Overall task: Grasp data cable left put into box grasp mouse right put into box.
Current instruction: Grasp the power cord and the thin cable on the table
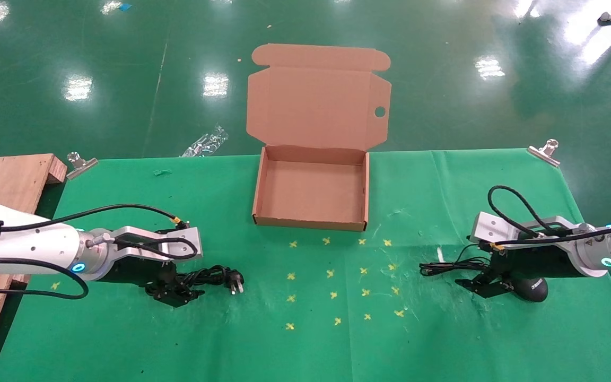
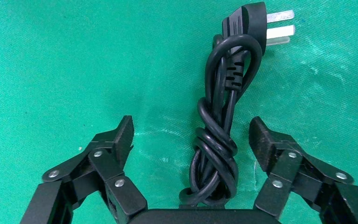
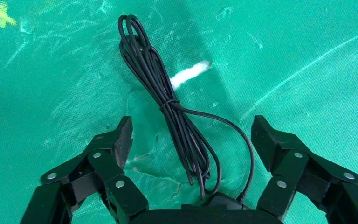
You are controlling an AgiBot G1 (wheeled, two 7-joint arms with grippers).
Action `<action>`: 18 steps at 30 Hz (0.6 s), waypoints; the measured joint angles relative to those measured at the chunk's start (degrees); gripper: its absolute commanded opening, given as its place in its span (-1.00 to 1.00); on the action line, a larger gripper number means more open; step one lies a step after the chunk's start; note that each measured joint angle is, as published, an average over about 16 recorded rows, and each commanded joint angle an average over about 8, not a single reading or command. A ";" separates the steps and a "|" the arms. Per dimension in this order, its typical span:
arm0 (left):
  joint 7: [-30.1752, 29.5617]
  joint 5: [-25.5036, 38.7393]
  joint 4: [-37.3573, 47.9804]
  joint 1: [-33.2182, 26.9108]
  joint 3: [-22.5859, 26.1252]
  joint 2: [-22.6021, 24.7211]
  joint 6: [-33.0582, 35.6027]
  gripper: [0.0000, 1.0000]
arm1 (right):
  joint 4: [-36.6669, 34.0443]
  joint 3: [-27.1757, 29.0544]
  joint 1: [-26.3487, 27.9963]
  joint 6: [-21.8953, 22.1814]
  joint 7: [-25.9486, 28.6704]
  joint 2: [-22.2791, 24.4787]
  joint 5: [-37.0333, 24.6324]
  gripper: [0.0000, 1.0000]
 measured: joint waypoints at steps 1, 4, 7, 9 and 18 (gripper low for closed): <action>0.00 0.00 0.00 0.00 0.00 0.00 0.00 -1.00 | 0.05 0.01 -0.02 -0.02 0.02 0.02 0.03 -1.00; 0.00 0.00 0.00 0.00 0.00 0.00 0.00 -1.00 | 0.17 0.05 -0.08 -0.09 0.06 0.06 0.09 -1.00; 0.00 -0.01 0.00 0.00 0.00 0.00 0.00 -1.00 | 0.26 0.07 -0.12 -0.13 0.09 0.09 0.15 -1.00; 0.00 -0.01 0.00 0.00 0.00 0.00 0.00 -1.00 | 0.31 0.09 -0.14 -0.16 0.10 0.11 0.18 -1.00; 0.00 -0.11 -0.01 0.00 0.00 0.00 0.02 -1.00 | 0.46 0.13 -0.20 -0.23 0.14 0.16 0.26 -1.00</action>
